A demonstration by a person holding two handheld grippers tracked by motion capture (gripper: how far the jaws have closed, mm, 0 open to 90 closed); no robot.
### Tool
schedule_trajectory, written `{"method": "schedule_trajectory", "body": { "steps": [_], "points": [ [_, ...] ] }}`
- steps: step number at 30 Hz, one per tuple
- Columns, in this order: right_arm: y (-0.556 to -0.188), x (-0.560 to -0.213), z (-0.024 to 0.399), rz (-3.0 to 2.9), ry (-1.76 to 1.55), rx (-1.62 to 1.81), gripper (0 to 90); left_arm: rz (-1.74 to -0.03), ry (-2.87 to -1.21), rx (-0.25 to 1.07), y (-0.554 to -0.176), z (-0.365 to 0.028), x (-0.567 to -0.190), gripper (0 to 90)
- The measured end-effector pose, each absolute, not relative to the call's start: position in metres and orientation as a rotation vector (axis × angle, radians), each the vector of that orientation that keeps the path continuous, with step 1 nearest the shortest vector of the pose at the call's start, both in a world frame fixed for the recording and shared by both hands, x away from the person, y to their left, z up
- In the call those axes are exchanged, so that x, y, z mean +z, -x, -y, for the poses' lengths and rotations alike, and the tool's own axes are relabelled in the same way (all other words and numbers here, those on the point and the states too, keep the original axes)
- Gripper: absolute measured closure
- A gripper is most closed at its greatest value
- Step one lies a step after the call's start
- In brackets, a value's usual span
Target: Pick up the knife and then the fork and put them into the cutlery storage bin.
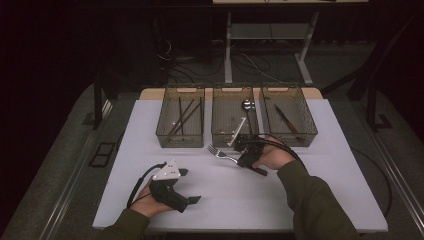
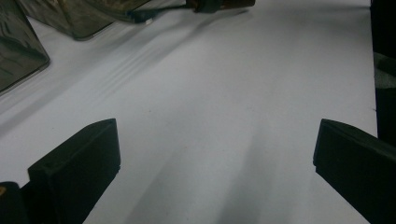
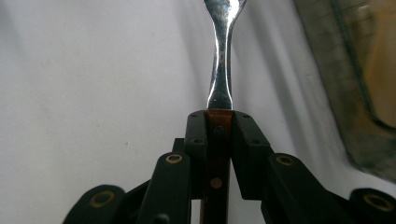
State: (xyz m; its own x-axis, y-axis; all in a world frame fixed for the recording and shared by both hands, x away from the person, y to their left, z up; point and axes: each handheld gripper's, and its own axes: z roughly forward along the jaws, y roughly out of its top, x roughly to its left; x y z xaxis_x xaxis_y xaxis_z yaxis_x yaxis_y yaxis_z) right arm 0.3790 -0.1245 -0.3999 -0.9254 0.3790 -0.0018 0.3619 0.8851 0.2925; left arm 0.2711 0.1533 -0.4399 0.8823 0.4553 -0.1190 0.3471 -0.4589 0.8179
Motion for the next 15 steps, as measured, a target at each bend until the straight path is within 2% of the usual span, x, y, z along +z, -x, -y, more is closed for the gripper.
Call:
{"method": "schedule_trajectory", "body": {
  "steps": [7,15],
  "points": [
    [-0.374,-0.376,0.163,-2.865,-0.702,0.792,76.9,-0.576,-2.098,0.146,-0.271,-0.153,-0.44,0.0],
    [-0.372,-0.356,0.201,-2.692,-0.86,1.0,76.9,-0.581,-2.099,0.146,-0.272,-0.153,-0.44,0.0]
  ]
}}
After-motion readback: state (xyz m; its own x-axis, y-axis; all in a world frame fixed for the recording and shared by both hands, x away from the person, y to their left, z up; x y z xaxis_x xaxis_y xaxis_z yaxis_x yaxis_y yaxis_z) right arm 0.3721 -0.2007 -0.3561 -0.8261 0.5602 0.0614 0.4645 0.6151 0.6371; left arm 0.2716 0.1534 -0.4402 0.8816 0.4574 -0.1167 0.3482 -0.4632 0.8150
